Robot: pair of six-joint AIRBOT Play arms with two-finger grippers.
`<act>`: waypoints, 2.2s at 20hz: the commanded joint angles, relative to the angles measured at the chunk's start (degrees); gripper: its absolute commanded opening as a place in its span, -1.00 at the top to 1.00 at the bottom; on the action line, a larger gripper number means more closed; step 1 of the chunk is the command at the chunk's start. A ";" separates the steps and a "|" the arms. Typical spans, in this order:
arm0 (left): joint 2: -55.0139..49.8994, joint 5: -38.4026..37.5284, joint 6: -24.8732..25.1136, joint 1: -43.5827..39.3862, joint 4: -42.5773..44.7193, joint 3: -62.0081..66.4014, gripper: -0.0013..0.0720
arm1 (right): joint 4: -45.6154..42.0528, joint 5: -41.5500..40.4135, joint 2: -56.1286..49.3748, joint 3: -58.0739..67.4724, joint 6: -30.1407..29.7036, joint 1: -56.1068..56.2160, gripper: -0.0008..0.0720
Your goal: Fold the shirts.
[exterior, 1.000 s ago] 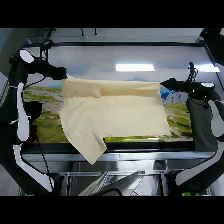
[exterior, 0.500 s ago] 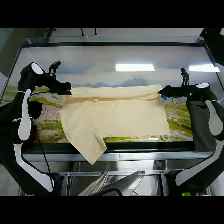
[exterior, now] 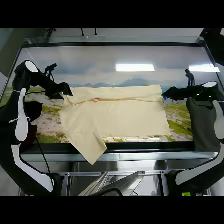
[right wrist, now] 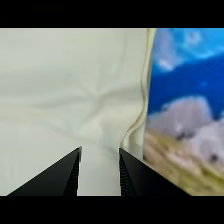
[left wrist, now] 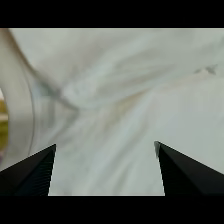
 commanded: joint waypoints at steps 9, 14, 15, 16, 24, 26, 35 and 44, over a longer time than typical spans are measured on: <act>33.59 10.23 -2.93 2.16 -0.79 -59.78 -0.96 | -8.02 9.84 10.19 -17.64 2.58 -16.83 0.15; 37.90 23.96 0.61 2.16 -10.08 -71.06 -0.95 | -7.96 10.58 10.62 -18.03 2.62 -16.83 0.15; 37.77 25.68 1.42 2.16 -12.15 -72.54 -0.95 | -7.56 11.04 10.62 -18.03 2.60 -16.83 0.15; 37.31 27.17 2.93 2.16 -14.56 -73.99 -0.95 | -7.28 11.19 10.62 -18.05 2.62 -16.83 0.15; 33.20 23.15 16.44 2.16 -30.45 -75.54 0.01 | -7.56 13.49 10.60 -20.09 2.62 -16.81 -0.09; 33.20 18.71 16.55 2.16 -30.18 -75.56 0.02 | -8.46 13.35 10.60 -22.27 2.58 -16.55 -0.09; 33.31 16.63 17.77 2.21 -30.67 -75.52 0.92 | -14.60 11.52 9.88 -28.35 2.60 -8.35 -0.09; 35.06 10.60 16.61 2.45 -30.14 -65.42 0.93 | -9.11 12.13 10.86 -28.26 0.48 -6.21 0.91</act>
